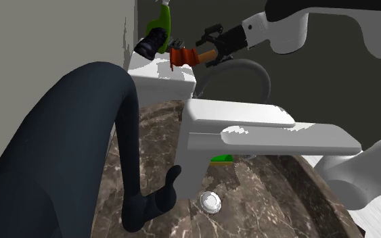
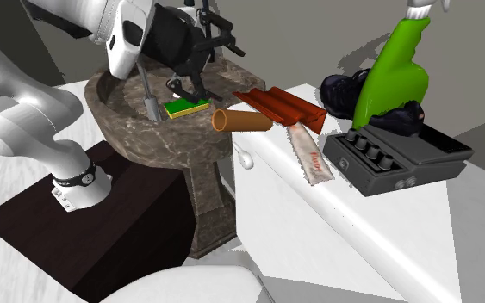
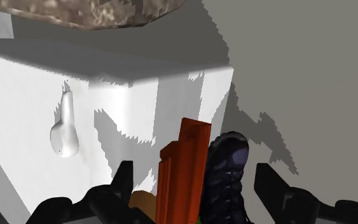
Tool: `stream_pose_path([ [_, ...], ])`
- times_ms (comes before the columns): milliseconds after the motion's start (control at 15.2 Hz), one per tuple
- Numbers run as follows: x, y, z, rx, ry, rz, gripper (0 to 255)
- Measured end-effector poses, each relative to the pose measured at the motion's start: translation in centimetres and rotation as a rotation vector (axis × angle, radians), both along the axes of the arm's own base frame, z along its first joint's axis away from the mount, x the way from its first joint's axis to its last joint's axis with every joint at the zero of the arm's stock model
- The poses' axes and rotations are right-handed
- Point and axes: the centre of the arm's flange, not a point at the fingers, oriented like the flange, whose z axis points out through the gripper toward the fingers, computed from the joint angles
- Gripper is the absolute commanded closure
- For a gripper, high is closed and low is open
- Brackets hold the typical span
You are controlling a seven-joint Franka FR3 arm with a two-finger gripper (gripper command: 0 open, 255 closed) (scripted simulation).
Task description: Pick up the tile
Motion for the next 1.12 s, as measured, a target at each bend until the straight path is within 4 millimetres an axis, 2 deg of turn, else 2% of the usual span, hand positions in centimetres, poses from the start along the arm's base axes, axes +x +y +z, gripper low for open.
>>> stream_pose_path([
  [198, 0.7, -0.2, -0.4, 0.042, -0.013, -0.034, 0],
  [594, 0.7, -0.1, -3.4, 0.049, -0.014, -0.039, 0],
  [660, 0.7, -0.2, -3.6, 0.049, -0.014, -0.039, 255],
  [1122, 0.7, -0.3, -3.7, 0.049, -0.016, -0.040, 255],
])
